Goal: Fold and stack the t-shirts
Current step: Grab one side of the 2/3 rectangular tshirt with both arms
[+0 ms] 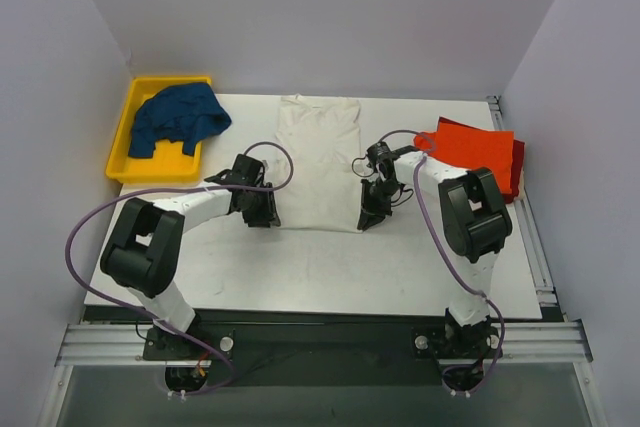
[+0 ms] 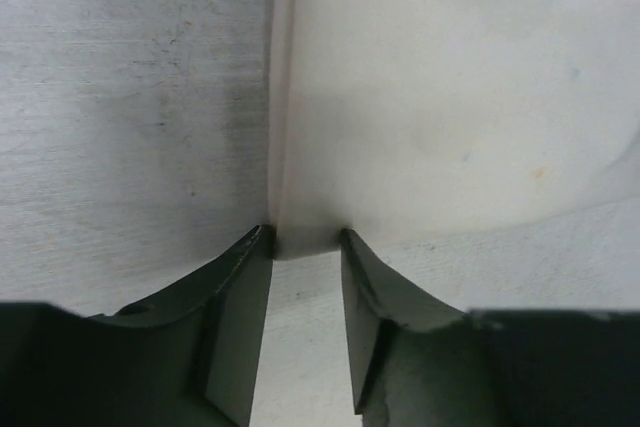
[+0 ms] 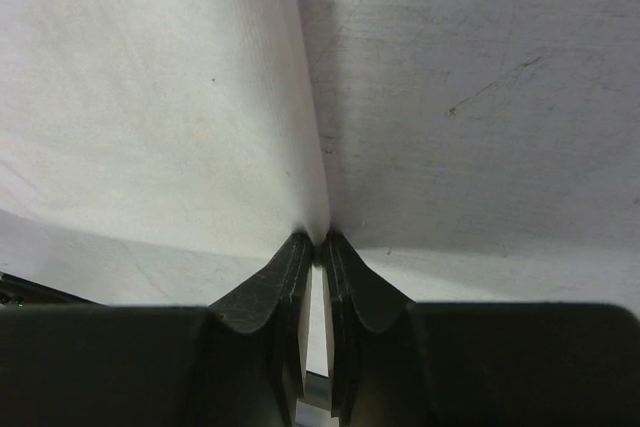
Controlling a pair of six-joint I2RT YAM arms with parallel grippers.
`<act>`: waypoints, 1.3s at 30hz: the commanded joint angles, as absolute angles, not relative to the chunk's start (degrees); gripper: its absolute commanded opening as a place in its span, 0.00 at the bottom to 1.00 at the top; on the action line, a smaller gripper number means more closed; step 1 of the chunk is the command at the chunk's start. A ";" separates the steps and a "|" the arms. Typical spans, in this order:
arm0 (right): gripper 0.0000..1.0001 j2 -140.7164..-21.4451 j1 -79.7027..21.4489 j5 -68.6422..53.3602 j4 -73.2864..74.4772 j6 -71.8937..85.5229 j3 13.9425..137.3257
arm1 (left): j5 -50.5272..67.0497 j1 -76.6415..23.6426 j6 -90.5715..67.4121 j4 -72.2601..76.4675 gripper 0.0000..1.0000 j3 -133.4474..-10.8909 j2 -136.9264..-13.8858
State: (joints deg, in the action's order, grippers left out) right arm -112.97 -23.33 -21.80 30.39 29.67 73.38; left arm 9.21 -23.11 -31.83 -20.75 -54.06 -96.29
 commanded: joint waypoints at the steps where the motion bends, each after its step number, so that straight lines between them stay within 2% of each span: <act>1: 0.10 -114.79 -23.91 -20.48 33.22 28.21 73.04 | 10.28 -23.73 -32.43 -21.00 0.41 -53.88 -98.96; 2: 0.09 -114.70 -23.91 -20.48 33.22 28.21 73.04 | 10.46 -23.82 -32.43 -21.01 0.37 -53.96 -99.57; 3: 0.07 -114.70 -23.91 -20.65 33.40 28.30 73.12 | 10.55 -23.82 -32.52 -21.09 0.26 -53.96 -99.75; 5: 0.01 -114.35 -23.82 -20.92 33.49 28.21 73.21 | 10.46 -23.91 -32.52 -21.09 0.15 -53.88 -100.19; 6: 0.00 -114.17 -23.82 -21.00 33.49 28.30 73.21 | 10.28 -23.99 -32.52 -21.35 0.05 -53.96 -100.28; 7: 0.00 -113.73 -23.82 -21.09 33.57 28.30 73.13 | 10.11 -24.08 -32.52 -21.62 0.00 -53.96 -100.37; 30: 0.00 -108.20 -22.85 -16.08 38.14 27.16 71.98 | 5.45 -26.01 -33.31 -24.61 0.00 -51.86 -92.11; 39: 0.00 -101.44 -24.08 -18.02 39.64 28.30 68.03 | 5.54 -27.42 -36.47 -28.30 0.00 -47.64 -82.71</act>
